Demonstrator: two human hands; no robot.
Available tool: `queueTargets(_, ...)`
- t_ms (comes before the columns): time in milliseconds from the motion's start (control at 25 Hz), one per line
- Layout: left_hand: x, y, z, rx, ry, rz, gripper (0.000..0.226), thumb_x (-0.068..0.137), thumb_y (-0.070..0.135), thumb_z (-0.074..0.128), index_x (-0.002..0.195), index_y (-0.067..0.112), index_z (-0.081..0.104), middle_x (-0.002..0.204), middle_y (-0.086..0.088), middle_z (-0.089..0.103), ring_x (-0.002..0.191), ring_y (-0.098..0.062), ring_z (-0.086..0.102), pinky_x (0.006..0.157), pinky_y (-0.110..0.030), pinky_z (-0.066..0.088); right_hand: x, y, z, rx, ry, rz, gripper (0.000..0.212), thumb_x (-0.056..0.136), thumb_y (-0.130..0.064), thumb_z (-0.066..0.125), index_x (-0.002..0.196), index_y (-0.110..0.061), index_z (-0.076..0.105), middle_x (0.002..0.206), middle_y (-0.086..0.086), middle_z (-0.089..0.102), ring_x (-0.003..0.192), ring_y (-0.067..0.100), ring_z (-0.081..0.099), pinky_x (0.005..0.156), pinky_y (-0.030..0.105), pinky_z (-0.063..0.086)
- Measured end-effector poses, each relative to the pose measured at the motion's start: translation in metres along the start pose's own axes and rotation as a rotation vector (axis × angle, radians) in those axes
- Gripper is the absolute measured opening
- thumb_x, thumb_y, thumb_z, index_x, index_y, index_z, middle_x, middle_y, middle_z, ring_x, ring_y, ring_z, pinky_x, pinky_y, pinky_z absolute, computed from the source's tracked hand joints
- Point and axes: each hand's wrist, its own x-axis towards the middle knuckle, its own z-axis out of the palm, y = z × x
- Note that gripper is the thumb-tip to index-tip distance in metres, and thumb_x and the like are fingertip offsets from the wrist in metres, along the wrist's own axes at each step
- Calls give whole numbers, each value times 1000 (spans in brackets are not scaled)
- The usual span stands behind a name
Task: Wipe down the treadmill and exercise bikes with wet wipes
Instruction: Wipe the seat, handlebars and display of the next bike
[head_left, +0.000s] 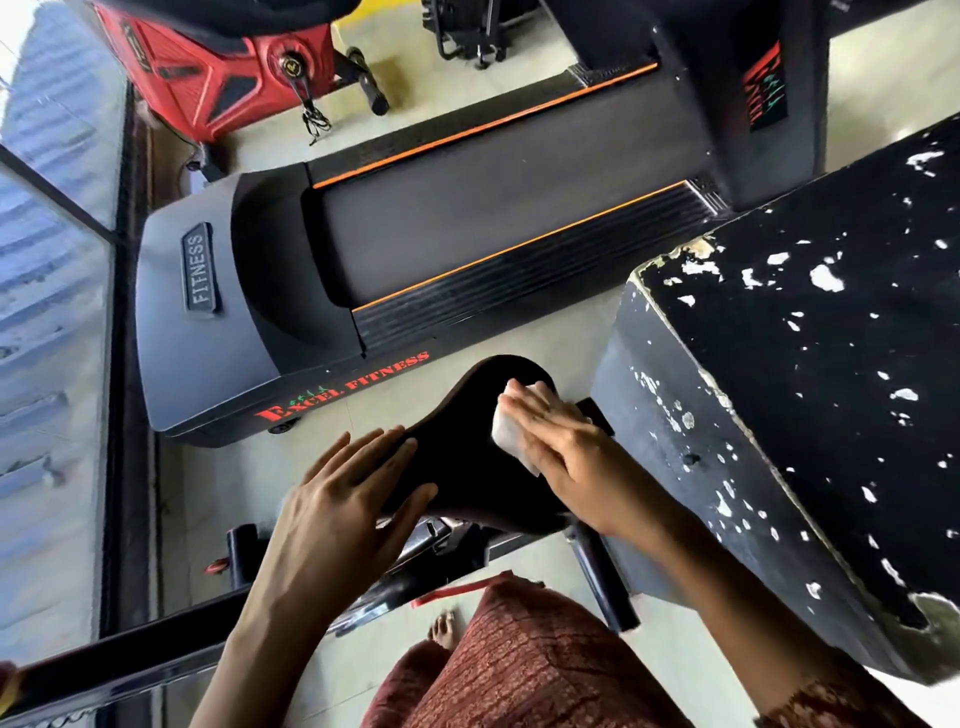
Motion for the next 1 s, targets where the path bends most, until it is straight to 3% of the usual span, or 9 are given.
queueTargets(160, -5, -4, -2, -18, 11, 26, 46, 87, 42, 51, 106, 6, 74, 112, -12, 70, 100, -30, 68, 86, -49, 55, 42, -36, 32, -140, 150, 124, 45, 100, -23, 33, 138, -3, 47, 148, 11, 41, 141, 32, 30, 115, 39, 18)
queueTargets(280, -15, -14, -6, -60, 62, 73, 41, 88, 37, 53, 107, 7, 73, 113, -11, 69, 102, -31, 67, 85, -50, 55, 18, -67, 52, -123, 46, -123, 43, 103, -25, 33, 142, -8, 41, 150, 8, 38, 143, 27, 27, 118, 36, 12)
queueTargets(400, -28, -22, -9, -88, 130, 71, 35, 88, 32, 57, 105, 5, 74, 112, -12, 69, 103, -31, 67, 81, -50, 57, -29, -46, 50, -281, 70, -277, 46, 103, -30, 29, 148, -19, 31, 155, -1, 29, 145, 18, 21, 119, 35, 16)
queueTargets(520, -38, -28, -12, -91, 162, 65, 33, 88, 27, 59, 107, 4, 73, 115, -12, 68, 105, -30, 66, 76, -47, 59, -39, -28, 49, -332, 251, -102, 47, 102, -30, 30, 146, -13, 36, 153, 1, 33, 144, 21, 25, 115, 45, 27)
queueTargets(640, -46, -37, -16, -130, 152, 81, 32, 90, 23, 57, 112, 5, 70, 119, -12, 66, 108, -29, 65, 73, -47, 59, -12, -64, 74, -308, 379, -6, 49, 103, -32, 27, 140, -5, 43, 148, 10, 40, 139, 30, 33, 113, 51, 30)
queueTargets(760, -55, -45, -19, -166, 146, 98, 32, 91, 20, 56, 116, 5, 68, 123, -12, 64, 110, -28, 64, 73, -48, 59, -14, -85, 94, -334, 317, -268, 46, 102, -27, 34, 145, -9, 34, 152, 8, 34, 143, 29, 27, 118, 44, 20)
queueTargets(840, -58, -49, -19, -169, 145, 111, 33, 91, 20, 55, 118, 4, 67, 126, -12, 63, 112, -28, 63, 72, -47, 59, -34, -62, 95, -429, 266, -403, 48, 101, -23, 41, 145, -11, 31, 152, 7, 34, 144, 25, 23, 119, 40, 16)
queueTargets(920, -61, -51, -18, -138, 150, 139, 35, 91, 20, 55, 120, 3, 65, 127, -12, 61, 114, -28, 61, 71, -47, 60, -56, -27, 94, -507, 279, -408, 47, 98, -19, 45, 142, -11, 35, 147, 5, 41, 145, 18, 19, 120, 35, 14)
queueTargets(1000, -61, -51, -16, -101, 161, 175, 35, 91, 19, 56, 119, 1, 65, 127, -15, 61, 115, -30, 61, 71, -46, 60, -64, -10, 92, -532, 296, -359, 40, 103, -19, 33, 142, -11, 35, 147, 4, 41, 146, 12, 13, 120, 31, 10)
